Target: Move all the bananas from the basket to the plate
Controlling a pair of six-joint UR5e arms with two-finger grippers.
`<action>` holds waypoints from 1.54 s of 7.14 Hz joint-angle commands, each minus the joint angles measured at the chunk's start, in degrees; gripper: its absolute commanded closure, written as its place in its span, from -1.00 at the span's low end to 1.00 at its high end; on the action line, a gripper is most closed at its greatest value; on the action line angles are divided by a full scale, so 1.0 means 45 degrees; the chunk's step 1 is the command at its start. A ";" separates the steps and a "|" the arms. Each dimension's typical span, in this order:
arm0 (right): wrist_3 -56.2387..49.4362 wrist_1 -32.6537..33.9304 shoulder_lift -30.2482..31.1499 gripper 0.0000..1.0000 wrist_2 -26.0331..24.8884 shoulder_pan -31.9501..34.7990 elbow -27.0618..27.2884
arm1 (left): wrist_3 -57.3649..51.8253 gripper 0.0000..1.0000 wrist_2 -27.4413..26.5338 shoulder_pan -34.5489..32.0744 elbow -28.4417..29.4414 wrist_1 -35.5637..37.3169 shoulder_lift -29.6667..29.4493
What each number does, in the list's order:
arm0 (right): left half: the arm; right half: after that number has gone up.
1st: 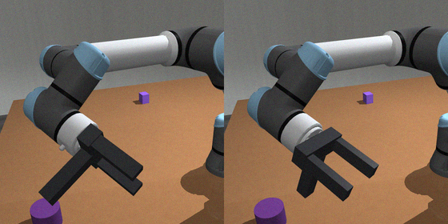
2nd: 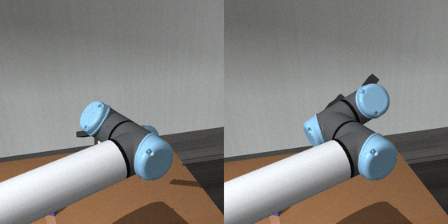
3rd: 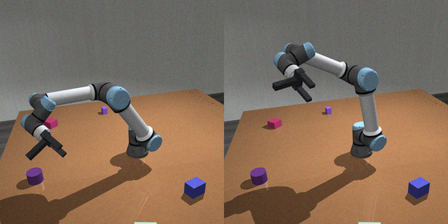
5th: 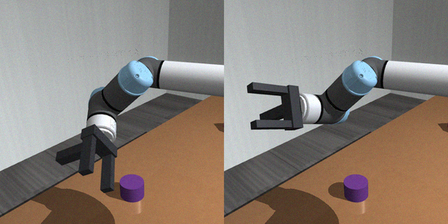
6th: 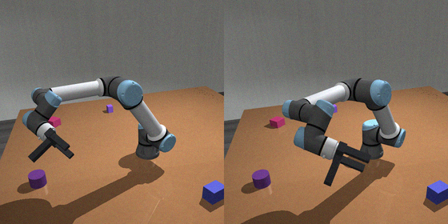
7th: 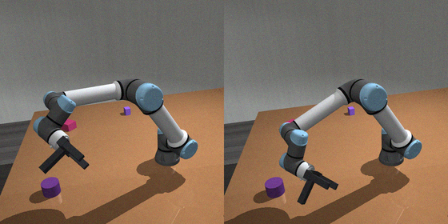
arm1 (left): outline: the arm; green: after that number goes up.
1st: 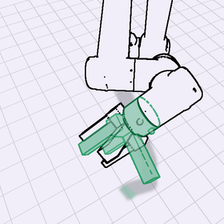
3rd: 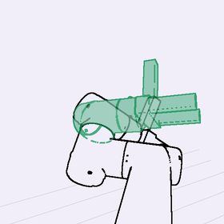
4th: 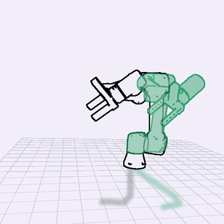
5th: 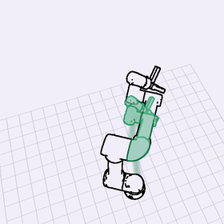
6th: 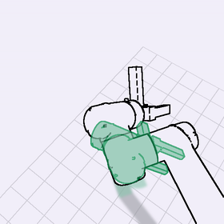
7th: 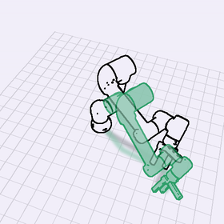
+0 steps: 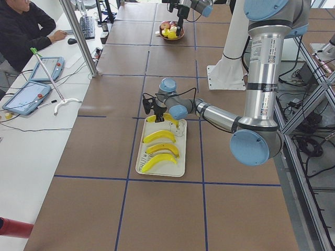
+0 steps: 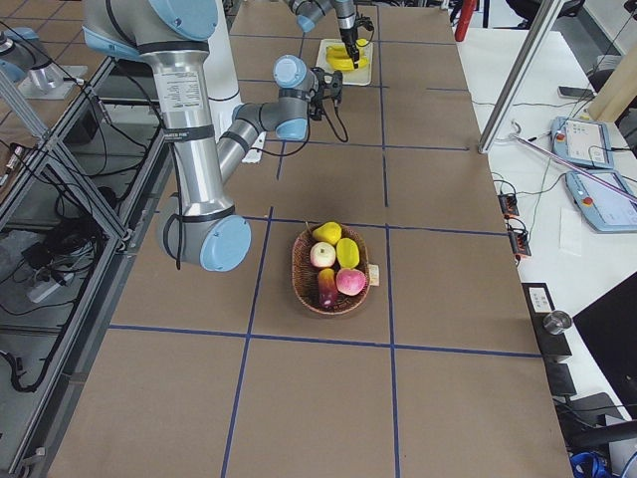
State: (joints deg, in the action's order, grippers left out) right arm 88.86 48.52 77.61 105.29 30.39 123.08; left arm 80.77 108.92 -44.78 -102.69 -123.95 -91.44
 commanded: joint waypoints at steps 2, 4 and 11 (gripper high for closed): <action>0.0000 0.0078 0.0058 -1.00 0.0000 0.0198 -0.0027 | -0.0098 -1.00 -0.0103 0.0089 0.0067 -0.0033 -0.0012; -0.0967 0.1981 0.0117 -1.00 0.0641 0.1405 0.0070 | -0.0505 -1.00 0.0633 -0.0124 -0.0729 0.0257 -0.0013; -1.4743 1.0564 0.0058 -1.00 0.5504 0.8443 -0.1909 | -1.5716 -1.00 0.3390 -0.7884 -0.2377 0.9056 -0.0013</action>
State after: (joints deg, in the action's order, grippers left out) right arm 34.20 92.48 77.77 121.76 59.85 119.45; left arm 23.86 121.92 -72.16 -114.40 -89.80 -91.48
